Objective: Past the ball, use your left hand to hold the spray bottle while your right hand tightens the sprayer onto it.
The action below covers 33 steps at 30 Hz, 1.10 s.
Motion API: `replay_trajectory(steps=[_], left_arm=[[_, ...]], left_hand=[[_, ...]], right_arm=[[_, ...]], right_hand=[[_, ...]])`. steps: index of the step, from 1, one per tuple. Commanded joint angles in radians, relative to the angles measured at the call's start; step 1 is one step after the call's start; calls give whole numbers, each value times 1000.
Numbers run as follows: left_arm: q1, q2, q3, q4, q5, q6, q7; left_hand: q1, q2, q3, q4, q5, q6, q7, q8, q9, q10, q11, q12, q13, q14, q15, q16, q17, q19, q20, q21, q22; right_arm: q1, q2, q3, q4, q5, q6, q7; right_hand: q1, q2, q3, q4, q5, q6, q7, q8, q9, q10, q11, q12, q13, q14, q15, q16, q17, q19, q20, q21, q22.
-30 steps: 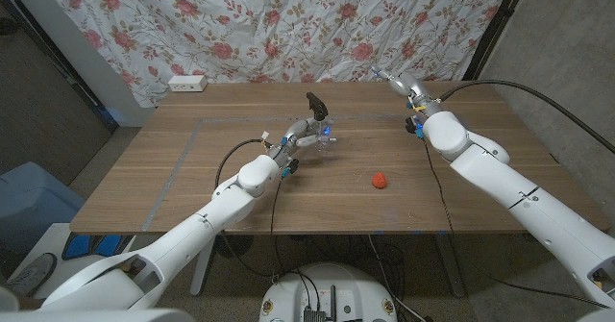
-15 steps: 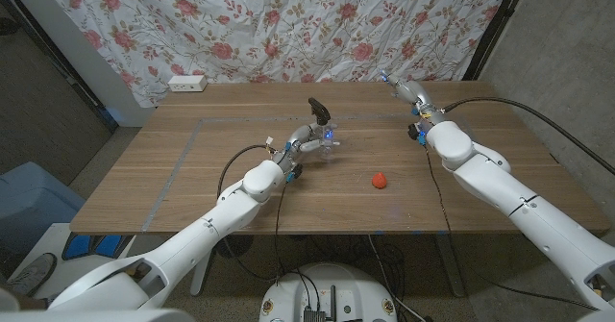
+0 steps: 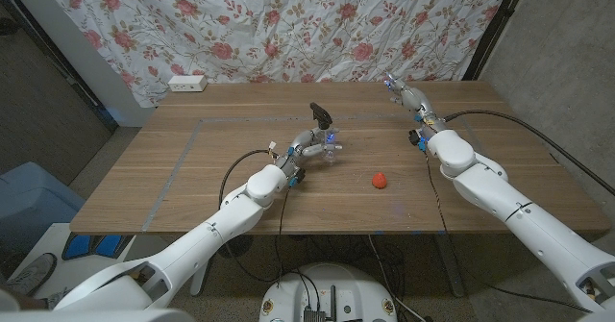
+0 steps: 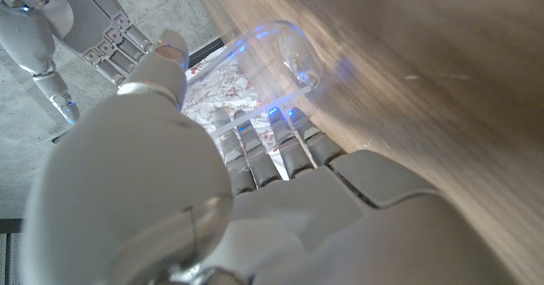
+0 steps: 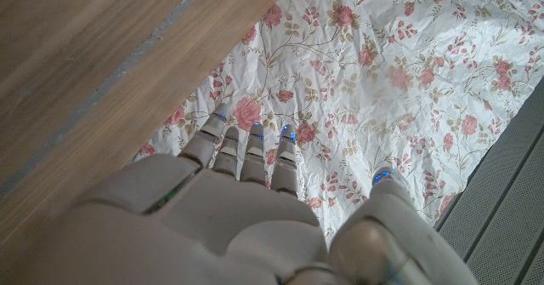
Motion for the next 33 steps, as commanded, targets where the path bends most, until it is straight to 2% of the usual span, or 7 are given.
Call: replay_trajectory(steps=[1, 9, 16, 21, 30, 33], left_arm=[[6, -9, 4, 8, 8, -1, 18], [-1, -11, 13, 17, 16, 4, 12], [-4, -8, 19, 15, 25, 16, 13], [-4, -1, 24, 8, 33, 32, 13], [-1, 7, 28, 0, 35, 45, 9], [-1, 10, 30, 0, 38, 49, 7]], left_hand=[[-57, 54, -6, 4, -2, 20, 2, -20, 4, -8, 0, 7, -18, -37, -140, -4, 0, -11, -7, 3, 1], [-65, 58, -9, 6, -2, 43, -3, -51, 4, -10, -4, 7, -49, -99, -122, -4, -1, -45, -11, 0, 1], [-68, 62, -11, 6, -2, 54, -16, -69, 5, -24, -5, 3, -66, -124, -107, -1, -1, -68, -12, -1, 1], [-70, 66, -11, 5, -2, 78, -34, -82, 5, -34, -5, 2, -81, -153, -102, -2, -1, -94, -12, -3, 0], [-75, 69, -12, 5, -2, 86, -40, -105, 5, -44, -5, 1, -94, -193, -88, -4, -1, -117, -13, -1, 1], [-78, 71, -13, 6, -2, 78, -55, -124, 6, -51, -5, 1, -98, -206, -82, 0, -1, -127, -16, 1, 1]], right_arm=[[-3, 31, -5, 97, 49, 109, 16], [-12, 55, -2, 144, 69, 168, 11], [-17, 82, 2, 187, 111, 210, 29], [-20, 97, 5, 212, 152, 237, 59], [-21, 123, 8, 250, 187, 269, 73], [-20, 129, 8, 261, 198, 277, 81]], right_hand=[[-5, 5, 4, 1, -1, -3, -2, 3, -1, -5, -4, 1, 3, -11, 0, -2, 1, 0, -10, 1, 1], [-5, 9, 6, -2, -2, 6, -4, 8, -1, 2, -10, 5, 3, -9, 0, 1, -2, -3, -11, 2, 1], [-9, 9, 5, -2, -3, 6, -6, 9, -1, 3, -13, 6, 3, -7, 8, 3, -3, -1, -8, 5, 1], [-17, 6, 1, -2, -5, -16, -7, 2, -1, -6, -7, 4, 3, -9, 16, 4, -4, -1, -5, 5, 0], [-36, 3, -7, 3, -8, -59, -11, -5, -1, -29, 0, -1, 2, -15, 26, 6, -5, -7, 1, 5, 0], [-41, 3, -8, 4, -8, -65, -11, -5, -1, -31, 4, 0, 2, -17, 26, 6, -5, -8, 1, 5, 0]])
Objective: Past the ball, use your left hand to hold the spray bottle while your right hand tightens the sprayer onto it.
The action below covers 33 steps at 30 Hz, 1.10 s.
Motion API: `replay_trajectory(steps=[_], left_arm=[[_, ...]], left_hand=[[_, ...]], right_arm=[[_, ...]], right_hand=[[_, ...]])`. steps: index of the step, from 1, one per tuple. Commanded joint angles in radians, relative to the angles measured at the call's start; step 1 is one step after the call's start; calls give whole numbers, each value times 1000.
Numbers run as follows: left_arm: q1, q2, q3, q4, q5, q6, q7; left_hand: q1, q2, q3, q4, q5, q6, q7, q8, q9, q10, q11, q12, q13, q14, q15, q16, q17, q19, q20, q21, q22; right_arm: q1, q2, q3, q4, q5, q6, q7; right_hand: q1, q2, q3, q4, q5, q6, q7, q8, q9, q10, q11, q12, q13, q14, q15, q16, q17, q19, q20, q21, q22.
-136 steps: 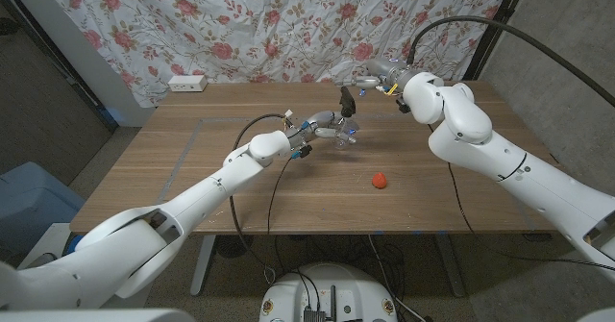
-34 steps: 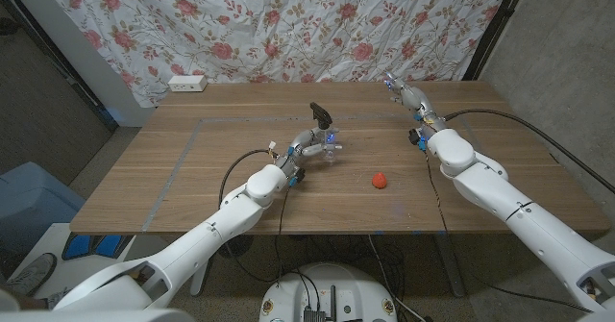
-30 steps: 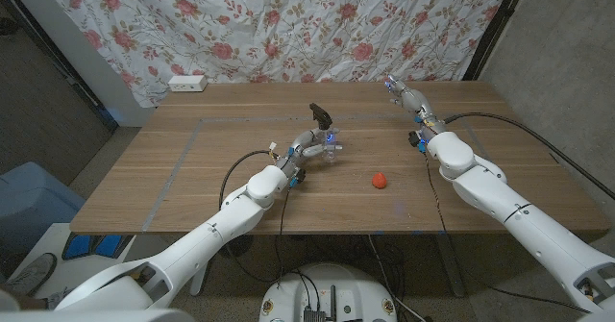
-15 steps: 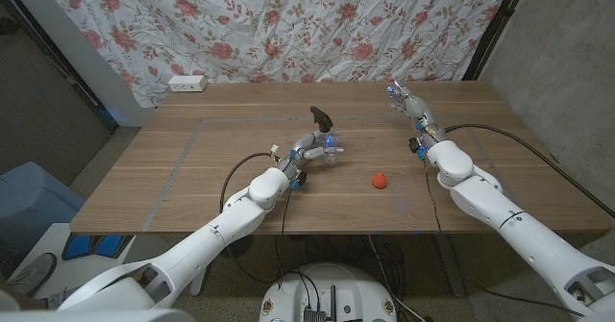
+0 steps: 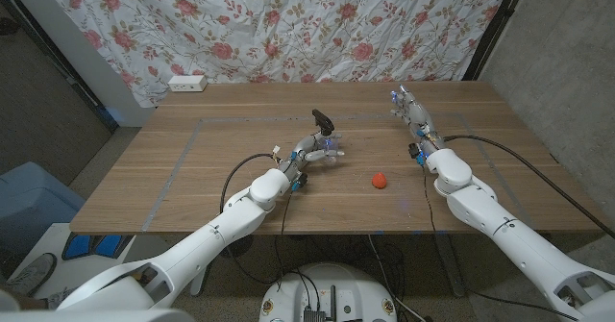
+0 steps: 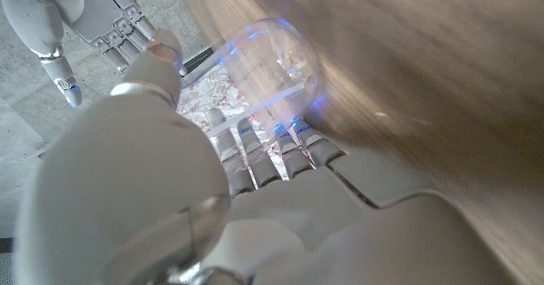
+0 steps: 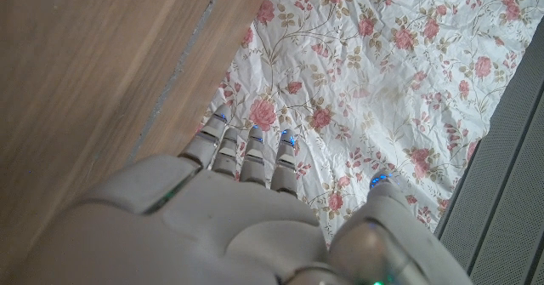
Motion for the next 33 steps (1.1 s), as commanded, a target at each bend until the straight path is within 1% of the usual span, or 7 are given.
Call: replay_trajectory(steps=[1, 11, 18, 21, 22, 23, 33], left_arm=[[1, 10, 7, -5, 7, 19, -6], [1, 13, 8, -1, 3, 17, -14], [0, 16, 6, -4, 0, 18, -20], [1, 22, 5, -11, -3, 24, -25], [2, 23, 4, -13, -4, 25, -24], [4, 24, 3, -15, -5, 26, -22], [14, 46, -6, -45, -5, 43, -19]], left_hand=[[-66, 82, 0, 1, -2, 6, -24, -22, 3, -13, 2, -4, -5, -20, -85, 4, 4, -17, -21, 1, 1], [-73, 82, -3, 0, 0, -5, -35, -70, 4, -54, 5, -10, -11, -48, -72, 7, 4, -53, -15, 2, 1], [-76, 75, -5, -5, 2, -76, -38, -151, 5, -137, 11, -14, -13, -81, -54, 7, 5, -78, -3, 5, 0], [-76, 71, -6, -5, 2, -96, -38, -170, 6, -154, 12, -13, -14, -90, -51, 7, 5, -86, 1, 4, 0], [-76, 68, -7, -5, 3, -118, -38, -189, 8, -170, 33, -11, -13, -95, -49, 8, 6, -88, 2, 6, 0], [-77, 64, -8, -5, 2, -144, -37, -205, 8, -177, 35, -9, -13, -100, -50, 8, 6, -89, 3, 7, 0], [-79, 45, -17, -6, 1, -218, -35, -256, 11, -234, 44, -11, -13, -133, -45, 6, 6, -104, 7, 6, -1]], right_arm=[[-2, 32, 3, 52, 53, 43, 29], [-8, 35, 4, 53, 59, 42, 22], [-9, 35, 1, 54, 61, 39, 23], [-8, 36, 0, 56, 64, 39, 28], [-8, 35, -1, 56, 64, 36, 29], [-8, 34, -2, 57, 62, 35, 28], [-15, 29, -8, 50, 58, 21, 22]], right_hand=[[-18, 0, -5, 1, -1, -6, -3, -4, -1, -2, 6, 0, 2, 0, 4, 6, 0, -3, 7, 5, 0], [-25, -1, -8, 2, -1, -5, -9, 2, -1, -7, 7, 1, 2, -3, 5, 6, -1, -7, 10, 5, 0], [-22, 3, -5, -1, 0, 2, -15, 7, -1, -7, 7, 3, 3, -6, 3, 5, -3, -9, 12, 5, 0], [-21, 4, -4, -3, 0, 4, -16, 8, -1, -7, 6, 4, 3, -6, 3, 5, -3, -9, 12, 6, 0], [-20, 4, -4, -3, 0, 5, -16, 9, 0, -7, 6, 4, 3, -6, 4, 5, -4, -9, 12, 6, 1], [-19, 5, -3, -4, 0, 6, -17, 9, 0, -6, 5, 5, 3, -5, 5, 6, -4, -10, 13, 6, 1], [-10, 6, 0, -14, 0, 6, -32, 10, 0, -14, 1, 4, 3, -12, 7, 4, -7, -14, 26, 5, 1]])
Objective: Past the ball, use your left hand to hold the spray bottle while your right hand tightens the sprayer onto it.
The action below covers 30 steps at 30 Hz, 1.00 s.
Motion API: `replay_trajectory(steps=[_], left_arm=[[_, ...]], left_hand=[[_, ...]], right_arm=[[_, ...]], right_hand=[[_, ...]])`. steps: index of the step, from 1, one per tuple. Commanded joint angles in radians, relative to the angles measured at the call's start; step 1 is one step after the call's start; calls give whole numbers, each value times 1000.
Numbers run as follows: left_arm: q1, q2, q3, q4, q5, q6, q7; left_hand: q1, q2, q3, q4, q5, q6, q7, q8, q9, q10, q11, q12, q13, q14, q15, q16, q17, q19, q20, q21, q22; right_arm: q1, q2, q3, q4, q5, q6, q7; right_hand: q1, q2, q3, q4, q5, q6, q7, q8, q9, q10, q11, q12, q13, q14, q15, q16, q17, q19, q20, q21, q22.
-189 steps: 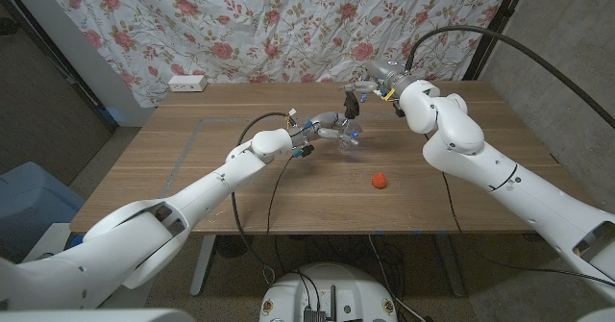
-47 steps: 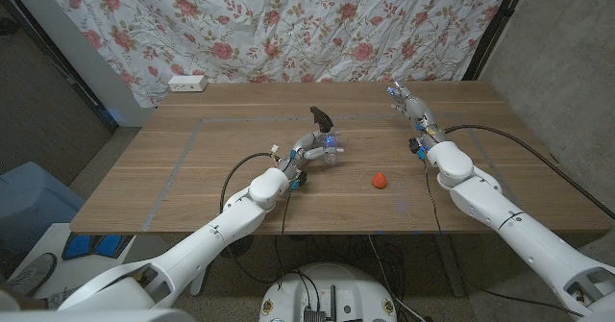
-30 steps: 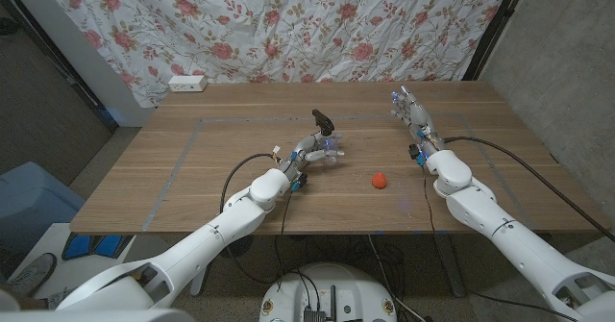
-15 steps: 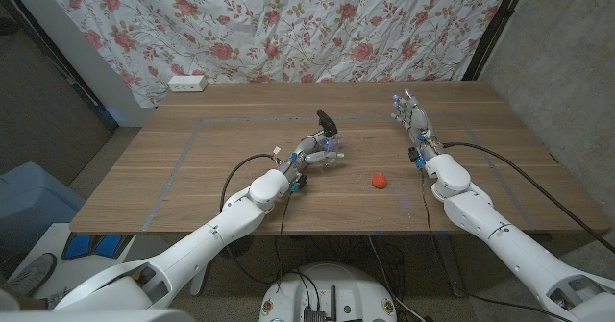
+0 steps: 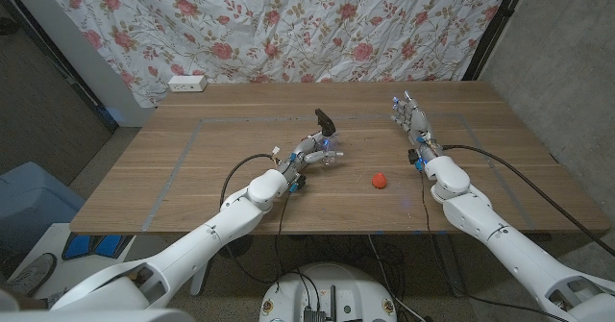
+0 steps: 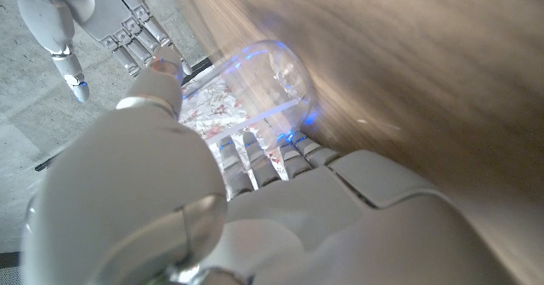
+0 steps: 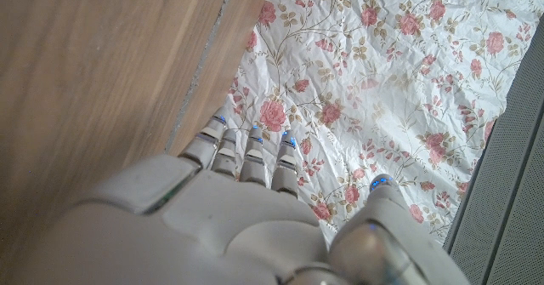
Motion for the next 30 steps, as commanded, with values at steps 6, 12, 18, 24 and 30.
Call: replay_trajectory(steps=[6, 12, 18, 24, 30], left_arm=[[13, 31, -12, -38, -3, 25, 1], [16, 42, -16, -51, -2, 32, -1], [17, 53, -19, -58, 1, 33, -3], [22, 66, -25, -70, 2, 35, -4], [20, 79, -27, -76, -1, 39, -20]], left_hand=[[-6, -28, -15, 0, -3, -42, 13, -19, 2, -29, 2, 1, 1, -23, -46, 2, 4, -10, -1, 6, 1], [-3, -42, -19, 0, -7, -63, 16, -27, 2, -62, 15, -1, 1, -48, -43, 0, 4, -18, -3, 5, 1], [1, -51, -22, 0, -9, -96, 20, -35, 2, -94, 17, -2, 0, -71, -37, -1, 5, -25, -4, 5, 0], [3, -64, -26, 0, -11, -125, 34, -40, 1, -117, 22, -2, 0, -88, -38, 0, 5, -34, -7, 3, 0], [6, -77, -31, 0, -12, -167, 46, -46, 0, -144, 30, -2, 0, -108, -33, 0, 5, -46, -10, 2, -1]], right_arm=[[-16, -6, -5, -12, -4, -18, -14], [-24, -4, -5, -17, -6, -14, -22], [-33, -6, -4, -26, -9, -15, -30], [-40, -7, -3, -32, -14, -18, -40], [-45, -10, -3, -38, -17, -22, -45]], right_hand=[[13, 8, 2, -10, 0, 7, -11, 7, 0, -8, 1, 4, 3, -11, 3, 3, 1, 1, 9, 5, 0], [18, 7, 3, -15, 0, 9, -14, 8, 0, -10, 1, 5, 3, -12, 7, 4, 0, -2, 12, 5, 1], [20, 7, 4, -18, -1, 10, -16, 8, 0, -12, 1, 5, 3, -14, 10, 3, -1, -3, 14, 5, 1], [23, 7, 5, -22, -1, 13, -20, 9, 0, -14, 1, 5, 4, -15, 13, 4, -2, -3, 17, 6, 1], [23, 6, 5, -24, -2, 16, -26, 10, 0, -16, 2, 5, 4, -16, 16, 4, -2, -4, 20, 6, 1]])
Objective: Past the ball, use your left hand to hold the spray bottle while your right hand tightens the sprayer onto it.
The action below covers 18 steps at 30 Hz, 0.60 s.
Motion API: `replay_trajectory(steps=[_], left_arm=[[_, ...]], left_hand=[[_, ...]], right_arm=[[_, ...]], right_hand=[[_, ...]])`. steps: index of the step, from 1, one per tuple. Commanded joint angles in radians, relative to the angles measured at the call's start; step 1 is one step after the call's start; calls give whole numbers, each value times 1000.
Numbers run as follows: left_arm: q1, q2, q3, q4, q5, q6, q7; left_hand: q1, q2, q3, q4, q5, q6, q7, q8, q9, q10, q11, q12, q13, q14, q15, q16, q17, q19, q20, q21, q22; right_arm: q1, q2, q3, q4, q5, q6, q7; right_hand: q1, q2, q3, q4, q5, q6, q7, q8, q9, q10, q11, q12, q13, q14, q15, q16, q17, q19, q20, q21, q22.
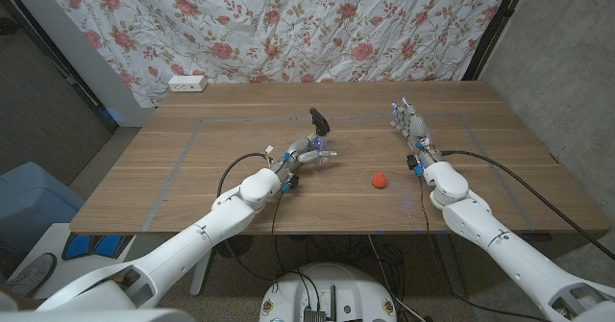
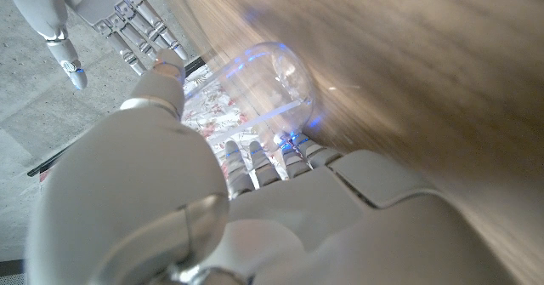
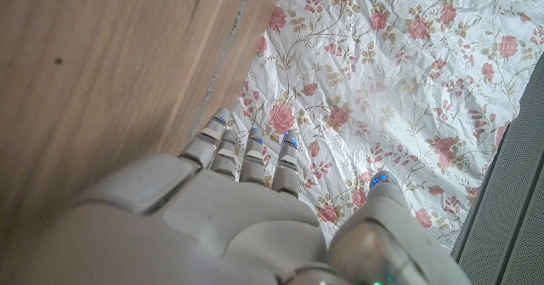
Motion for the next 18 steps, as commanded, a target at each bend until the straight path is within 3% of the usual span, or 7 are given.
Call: replay_trajectory(steps=[1, 14, 18], left_arm=[[1, 26, -8, -19, -2, 6, -20], [8, 50, -14, -43, -9, 15, -39], [11, 61, -19, -61, -11, 16, -45]], left_hand=[[4, -19, -8, -1, -4, -36, 5, -6, 2, -22, 0, -1, 0, -19, -29, 1, 5, -9, -6, 1, 3], [11, -38, -15, 4, 1, -164, 23, -8, 1, -113, 26, -4, 0, -90, -11, -2, 6, -51, -13, -1, 4], [8, -42, -18, 7, 1, -180, 31, -5, 1, -130, 26, -3, 0, -105, -2, -1, 6, -75, -36, -6, 3]], right_arm=[[-12, -4, 2, -13, -7, -6, -14], [-32, -12, 7, -29, -14, -5, -30], [-34, -12, 10, -26, -10, 2, -25]], right_hand=[[13, -4, 2, -5, -2, 5, -8, 7, 0, -5, 1, 5, 1, 1, 8, 4, 2, 2, 6, 6, 1], [11, -3, 3, -6, -2, 8, -13, 7, 0, -7, 3, 6, 2, -3, 16, 5, 3, 0, 9, 6, 1], [6, -2, 1, -5, -3, -3, -17, 2, 0, -18, 3, 3, 2, -11, 17, 4, 4, -6, 11, 5, 1]])
